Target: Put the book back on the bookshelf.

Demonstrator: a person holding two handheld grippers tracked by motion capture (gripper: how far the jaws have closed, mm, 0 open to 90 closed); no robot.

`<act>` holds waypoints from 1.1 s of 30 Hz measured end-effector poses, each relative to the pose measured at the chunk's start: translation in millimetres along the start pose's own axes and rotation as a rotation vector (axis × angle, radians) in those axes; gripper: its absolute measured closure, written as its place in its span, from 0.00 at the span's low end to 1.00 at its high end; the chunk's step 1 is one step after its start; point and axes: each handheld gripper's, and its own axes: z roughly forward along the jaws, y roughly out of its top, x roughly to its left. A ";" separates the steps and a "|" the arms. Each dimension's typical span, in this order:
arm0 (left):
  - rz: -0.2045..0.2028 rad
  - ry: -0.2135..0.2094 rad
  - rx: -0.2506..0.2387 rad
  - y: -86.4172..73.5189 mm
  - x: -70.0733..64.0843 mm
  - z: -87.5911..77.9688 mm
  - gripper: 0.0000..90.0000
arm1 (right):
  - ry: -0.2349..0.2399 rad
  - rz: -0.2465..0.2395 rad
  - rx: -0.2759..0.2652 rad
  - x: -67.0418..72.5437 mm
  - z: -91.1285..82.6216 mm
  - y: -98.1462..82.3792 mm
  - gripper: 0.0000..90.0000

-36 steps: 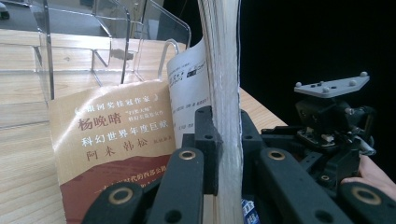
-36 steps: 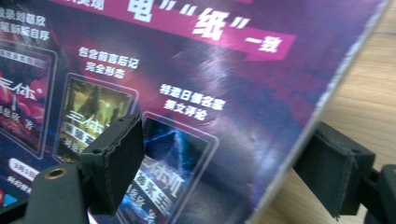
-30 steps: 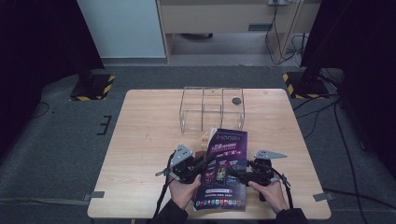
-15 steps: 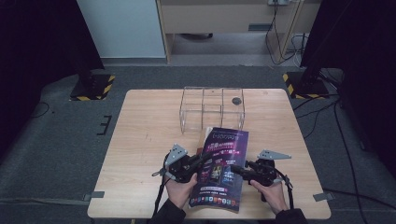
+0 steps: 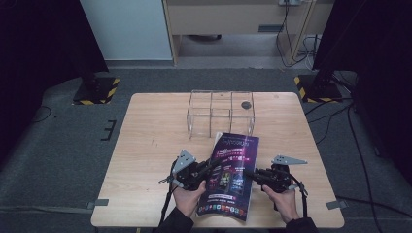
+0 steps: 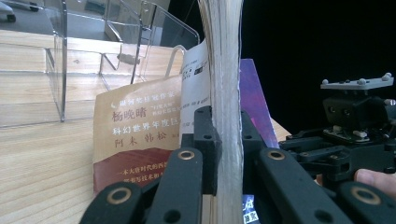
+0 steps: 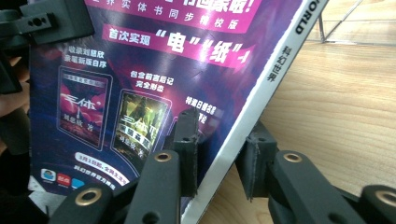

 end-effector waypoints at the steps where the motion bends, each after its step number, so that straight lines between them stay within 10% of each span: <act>1: -0.001 0.002 -0.001 0.0 0.5 -0.3 0.92 | 0.004 0.005 -0.001 0.0 -0.4 0.2 0.81; 33: -0.031 0.028 0.003 -3.9 27.1 -8.1 0.84 | 0.077 0.006 -0.071 11.6 -22.0 19.5 0.92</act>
